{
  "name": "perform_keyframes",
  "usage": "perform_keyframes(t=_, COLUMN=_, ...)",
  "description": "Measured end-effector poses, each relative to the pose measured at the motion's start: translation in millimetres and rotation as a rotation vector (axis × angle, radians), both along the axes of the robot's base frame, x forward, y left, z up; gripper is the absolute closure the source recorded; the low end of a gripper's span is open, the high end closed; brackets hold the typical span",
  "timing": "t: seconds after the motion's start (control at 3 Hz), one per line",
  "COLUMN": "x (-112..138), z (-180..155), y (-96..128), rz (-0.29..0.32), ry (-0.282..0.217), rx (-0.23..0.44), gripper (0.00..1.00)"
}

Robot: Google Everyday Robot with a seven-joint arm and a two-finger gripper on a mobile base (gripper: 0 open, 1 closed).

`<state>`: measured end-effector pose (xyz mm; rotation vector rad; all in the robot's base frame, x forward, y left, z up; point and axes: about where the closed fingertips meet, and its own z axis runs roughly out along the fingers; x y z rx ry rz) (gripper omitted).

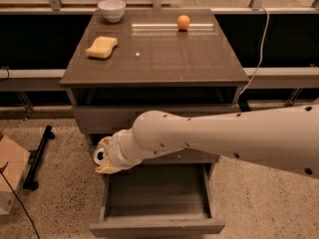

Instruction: Pick coke can from bottom drawer and place on counter

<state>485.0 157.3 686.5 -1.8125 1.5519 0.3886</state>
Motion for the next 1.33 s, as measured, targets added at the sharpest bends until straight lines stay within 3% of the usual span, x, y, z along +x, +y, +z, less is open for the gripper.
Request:
perform_keyframes(t=0.33, x=-8, z=20, y=14, rz=0.055, ry=0.020, rx=0.129, gripper=1.00)
perform_keyframes(t=0.67, x=-15, z=57, y=-12, rz=0.089, ry=-0.063, rx=0.221, gripper=1.00)
perform_keyframes(t=1.0, x=-17, z=95, y=-37, rz=0.083, ry=-0.143, rx=0.245, gripper=1.00)
perform_keyframes(t=1.33, x=-12, z=131, y=-52, rz=0.070, ry=-0.192, rx=0.225, gripper=1.00)
